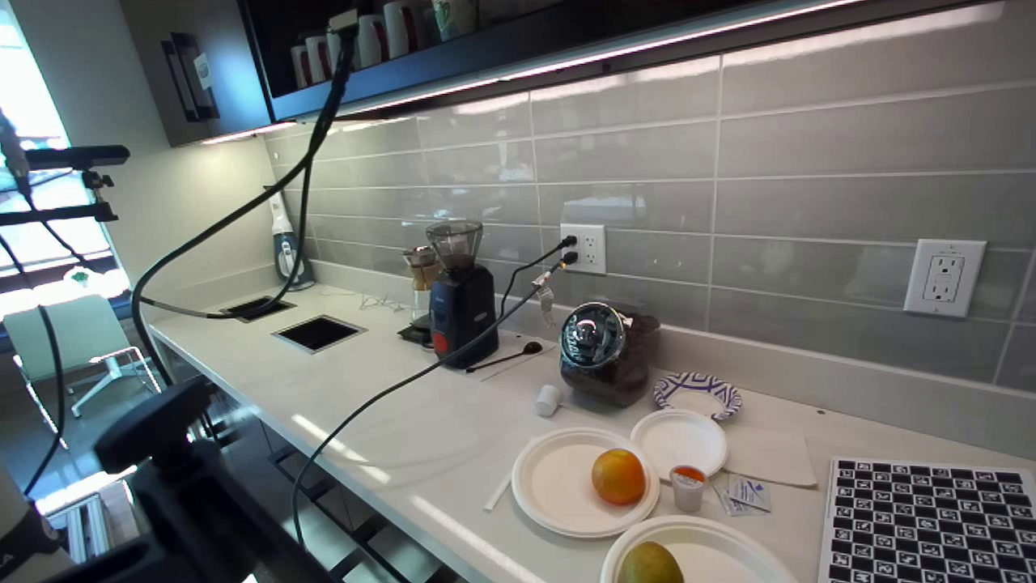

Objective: Unstack the coffee cups then place the cup on the right in the cup on the left.

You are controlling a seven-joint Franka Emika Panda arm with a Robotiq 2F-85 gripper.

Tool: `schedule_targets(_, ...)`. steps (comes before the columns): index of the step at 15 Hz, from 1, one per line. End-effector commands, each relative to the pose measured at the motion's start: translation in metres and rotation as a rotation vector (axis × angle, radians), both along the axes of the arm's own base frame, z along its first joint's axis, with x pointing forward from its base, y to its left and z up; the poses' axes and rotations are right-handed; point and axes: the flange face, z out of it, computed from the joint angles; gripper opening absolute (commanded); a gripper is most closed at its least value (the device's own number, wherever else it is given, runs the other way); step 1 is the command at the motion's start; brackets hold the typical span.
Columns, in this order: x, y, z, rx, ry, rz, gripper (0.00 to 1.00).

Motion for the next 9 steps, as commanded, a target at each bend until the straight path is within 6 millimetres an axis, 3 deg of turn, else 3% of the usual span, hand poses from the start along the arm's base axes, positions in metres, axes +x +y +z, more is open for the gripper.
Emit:
schedule_targets(1, -0.008, 0.001, 0.008, 0.002, 0.011, 0.007, 1.0)
schedule_targets(9, -0.037, -0.006, 0.014, 0.034, 0.057, 0.014, 1.0)
